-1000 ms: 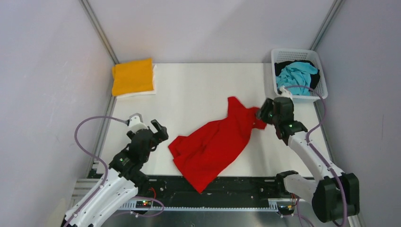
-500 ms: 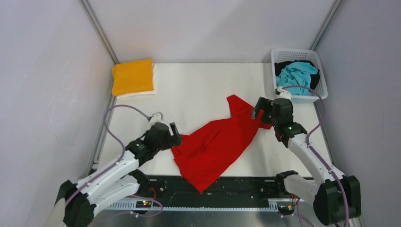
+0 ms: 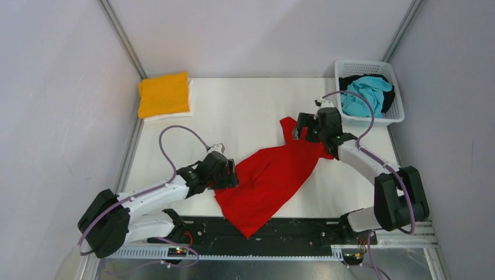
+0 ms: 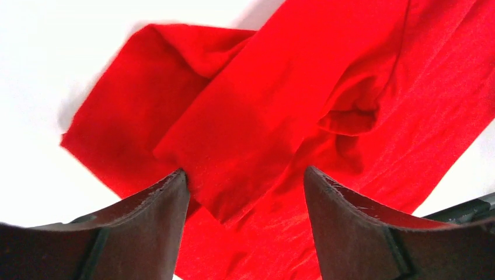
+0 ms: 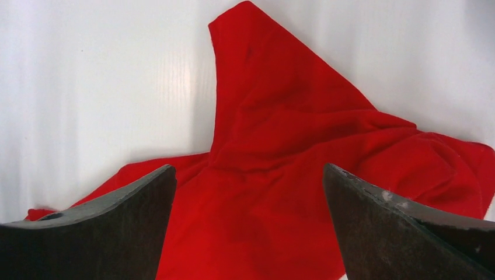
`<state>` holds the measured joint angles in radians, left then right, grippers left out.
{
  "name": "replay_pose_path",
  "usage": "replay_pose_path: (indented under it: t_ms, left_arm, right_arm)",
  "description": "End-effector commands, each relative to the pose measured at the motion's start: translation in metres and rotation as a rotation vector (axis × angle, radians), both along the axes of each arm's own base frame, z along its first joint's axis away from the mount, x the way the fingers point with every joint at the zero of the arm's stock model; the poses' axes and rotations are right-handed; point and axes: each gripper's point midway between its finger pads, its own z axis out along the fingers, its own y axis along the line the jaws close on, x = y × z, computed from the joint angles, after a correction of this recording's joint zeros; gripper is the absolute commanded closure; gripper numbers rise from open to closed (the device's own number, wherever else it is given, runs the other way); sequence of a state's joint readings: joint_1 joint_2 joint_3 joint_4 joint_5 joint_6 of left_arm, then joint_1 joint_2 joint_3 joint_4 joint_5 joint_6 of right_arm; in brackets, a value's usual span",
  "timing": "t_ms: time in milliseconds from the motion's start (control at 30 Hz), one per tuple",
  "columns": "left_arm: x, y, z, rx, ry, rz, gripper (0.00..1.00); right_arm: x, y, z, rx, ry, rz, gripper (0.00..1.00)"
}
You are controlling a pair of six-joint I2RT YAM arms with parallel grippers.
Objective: Fold and stack the t-shirts
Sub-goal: Move the tshirt to the center of the board, then flatten out the tshirt
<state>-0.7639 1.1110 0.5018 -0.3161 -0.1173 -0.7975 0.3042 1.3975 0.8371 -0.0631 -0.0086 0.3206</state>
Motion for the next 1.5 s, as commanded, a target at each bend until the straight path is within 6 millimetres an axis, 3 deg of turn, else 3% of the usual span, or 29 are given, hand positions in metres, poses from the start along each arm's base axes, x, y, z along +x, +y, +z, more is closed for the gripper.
replay_pose_path:
  t_ms: [0, 133, 200, 233, 300, 333, 467, 667, 900, 1033, 1133, 1200, 1233, 1300, 1367, 1400, 1433, 1467]
  left_arm:
    - [0.011, -0.024, 0.016, -0.066, -0.024, -0.019, 0.28]
    - [0.015, -0.027, 0.012, -0.047, -0.014, -0.022, 0.40]
    - [0.017, -0.029, 0.010, -0.041, -0.009, -0.028, 0.52]
    - [0.018, -0.030, 0.009, -0.038, -0.005, -0.030, 0.69]
    - [0.020, -0.032, 0.009, -0.036, -0.005, -0.031, 0.95]
    - [0.022, -0.033, 0.011, -0.038, -0.011, -0.031, 0.99]
    - [0.029, -0.034, 0.023, -0.047, -0.055, -0.025, 1.00]
    - [0.040, -0.029, 0.042, -0.049, -0.138, 0.008, 1.00]
    - [0.048, -0.025, 0.054, -0.033, -0.195, 0.012, 1.00]
    - [0.054, -0.020, 0.061, -0.020, -0.227, 0.030, 1.00]
    - [0.061, -0.012, 0.064, -0.010, -0.245, 0.063, 1.00]
    - [0.066, -0.005, 0.065, -0.006, -0.252, 0.088, 1.00]
    - [0.069, -0.002, 0.067, -0.008, -0.256, 0.102, 1.00]
    - [0.078, 0.007, 0.077, -0.022, -0.274, 0.141, 1.00]
    - [0.090, 0.019, 0.097, -0.032, -0.323, 0.190, 1.00]
    - [0.095, 0.029, 0.111, -0.030, -0.366, 0.229, 1.00]
    - [0.099, 0.034, 0.126, -0.030, -0.399, 0.252, 1.00]
    - [0.103, 0.046, 0.144, -0.021, -0.458, 0.303, 1.00]
  right_arm:
    - [0.023, 0.010, 0.020, 0.027, -0.068, 0.014, 0.00]
    - [0.035, 0.018, 0.021, 0.036, -0.084, 0.039, 0.01]
    - [0.039, 0.023, 0.021, 0.033, -0.084, 0.063, 0.01]
    - [0.042, 0.026, 0.019, 0.025, -0.087, 0.083, 0.00]
    - [0.048, 0.033, 0.017, 0.008, -0.096, 0.119, 0.01]
    - [0.052, 0.040, 0.015, 0.000, -0.096, 0.137, 0.01]
    - [0.070, 0.053, -0.002, -0.118, -0.062, 0.193, 0.01]
    - [0.096, 0.044, -0.042, -0.259, 0.101, 0.099, 0.01]
    - [0.103, 0.037, -0.088, -0.307, 0.335, 0.064, 0.08]
    - [0.102, 0.039, -0.104, -0.320, 0.382, 0.081, 0.15]
    - [0.097, 0.036, -0.112, -0.318, 0.413, 0.072, 0.32]
    - [0.096, 0.033, -0.114, -0.320, 0.420, 0.060, 0.55]
    - [0.097, 0.032, -0.112, -0.319, 0.413, 0.049, 0.78]
    - [0.103, 0.028, -0.099, -0.318, 0.374, 0.027, 0.98]
    - [0.113, 0.024, -0.067, -0.321, 0.289, 0.003, 1.00]
    - [0.117, 0.021, -0.036, -0.310, 0.215, -0.017, 1.00]
    - [0.120, 0.013, -0.019, -0.320, 0.172, -0.050, 1.00]
    - [0.121, 0.009, 0.020, -0.290, 0.077, -0.074, 1.00]
